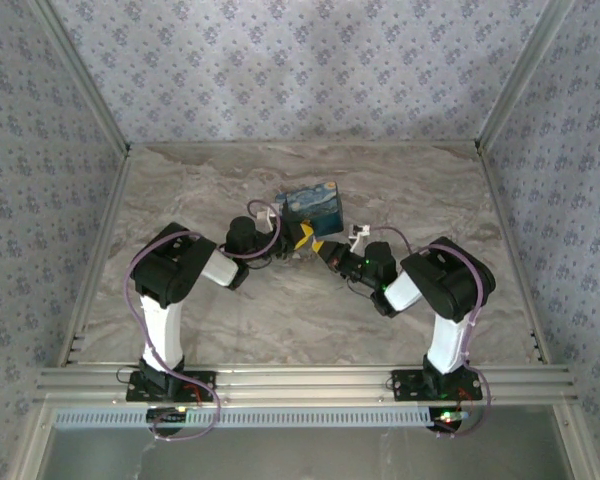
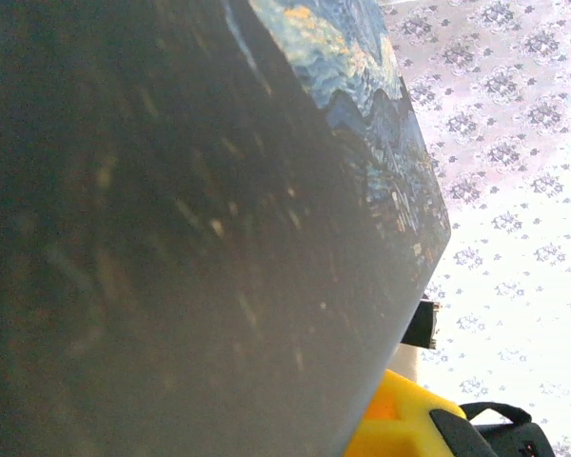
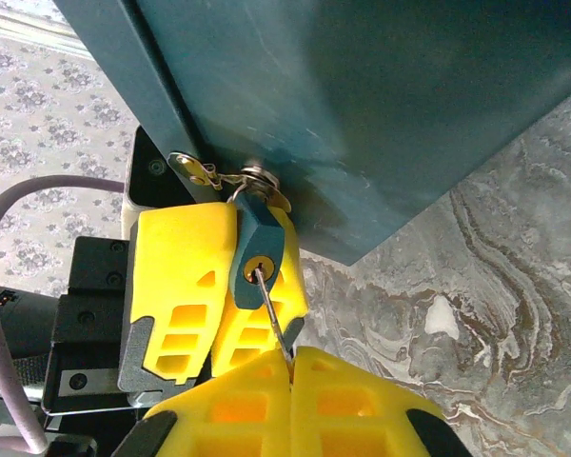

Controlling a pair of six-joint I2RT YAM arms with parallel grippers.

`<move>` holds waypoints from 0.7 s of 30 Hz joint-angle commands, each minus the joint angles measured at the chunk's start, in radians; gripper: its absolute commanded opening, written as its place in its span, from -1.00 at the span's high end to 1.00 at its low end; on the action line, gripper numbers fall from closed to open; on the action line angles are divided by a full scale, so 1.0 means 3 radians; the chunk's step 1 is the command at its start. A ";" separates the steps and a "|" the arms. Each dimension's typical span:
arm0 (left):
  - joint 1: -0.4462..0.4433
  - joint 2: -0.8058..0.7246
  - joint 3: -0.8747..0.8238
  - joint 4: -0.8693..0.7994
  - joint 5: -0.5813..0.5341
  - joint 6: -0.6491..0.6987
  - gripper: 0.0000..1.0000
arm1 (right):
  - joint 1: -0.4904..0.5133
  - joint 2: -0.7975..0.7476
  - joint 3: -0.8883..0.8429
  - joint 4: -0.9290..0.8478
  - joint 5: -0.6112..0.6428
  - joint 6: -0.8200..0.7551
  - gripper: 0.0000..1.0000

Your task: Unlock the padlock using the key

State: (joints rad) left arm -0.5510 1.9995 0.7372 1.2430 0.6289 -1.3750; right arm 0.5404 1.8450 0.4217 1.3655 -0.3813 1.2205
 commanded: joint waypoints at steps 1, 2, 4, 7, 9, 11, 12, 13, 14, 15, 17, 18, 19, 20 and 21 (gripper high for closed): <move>-0.0095 0.0001 0.0034 0.0328 0.0368 -0.0029 1.00 | -0.0099 -0.0167 -0.0009 0.0105 0.0062 0.0049 1.00; -0.0095 0.0003 0.0028 0.0326 0.0368 -0.0029 1.00 | -0.0123 -0.0200 -0.0053 0.0107 0.0075 0.0043 1.00; -0.0091 0.0005 0.0018 0.0321 0.0372 -0.0029 1.00 | -0.0180 -0.0270 -0.0099 0.0106 0.0028 0.0026 1.00; -0.0086 0.0013 0.0023 0.0317 0.0374 -0.0029 1.00 | -0.0246 -0.0306 -0.0137 0.0106 -0.0041 0.0030 1.00; -0.0085 0.0010 0.0034 0.0300 0.0381 -0.0024 1.00 | -0.0272 -0.0293 -0.0133 0.0106 -0.0103 0.0056 1.00; -0.0086 0.0012 0.0042 0.0295 0.0379 -0.0024 1.00 | -0.0277 -0.0249 -0.0077 0.0104 -0.0232 0.0072 1.00; -0.0082 0.0005 0.0044 0.0293 0.0371 -0.0024 1.00 | -0.0270 -0.0227 -0.0068 0.0106 -0.0242 0.0081 1.00; -0.0081 0.0007 0.0043 0.0268 0.0356 -0.0017 1.00 | -0.0272 -0.0206 -0.0068 0.0105 -0.0266 0.0075 1.00; -0.0073 0.0012 0.0051 0.0256 0.0344 -0.0012 1.00 | -0.0272 -0.0190 -0.0065 0.0106 -0.0317 0.0073 1.00; -0.0062 0.0018 0.0048 0.0254 0.0341 -0.0008 1.00 | -0.0266 -0.0183 -0.0066 0.0107 -0.0360 0.0073 1.00; -0.0040 0.0023 0.0049 0.0257 0.0340 -0.0008 1.00 | -0.0267 -0.0202 -0.0096 0.0106 -0.0459 0.0050 1.00; -0.0023 0.0018 0.0043 0.0257 0.0341 -0.0003 1.00 | -0.0276 -0.0213 -0.0114 0.0096 -0.0533 0.0050 1.00; -0.0016 0.0015 0.0046 0.0237 0.0345 0.0009 1.00 | -0.0287 -0.0230 -0.0134 0.0087 -0.0608 0.0053 1.00; -0.0005 0.0013 0.0048 0.0213 0.0352 0.0024 1.00 | -0.0297 -0.0242 -0.0152 0.0070 -0.0660 0.0053 1.00; 0.0001 0.0010 0.0053 0.0190 0.0362 0.0042 1.00 | -0.0305 -0.0270 -0.0169 0.0009 -0.0708 0.0037 1.00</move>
State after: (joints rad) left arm -0.5625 1.9995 0.7368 1.2675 0.7139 -1.3804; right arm 0.4572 1.7779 0.3870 1.3724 -0.5186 1.2350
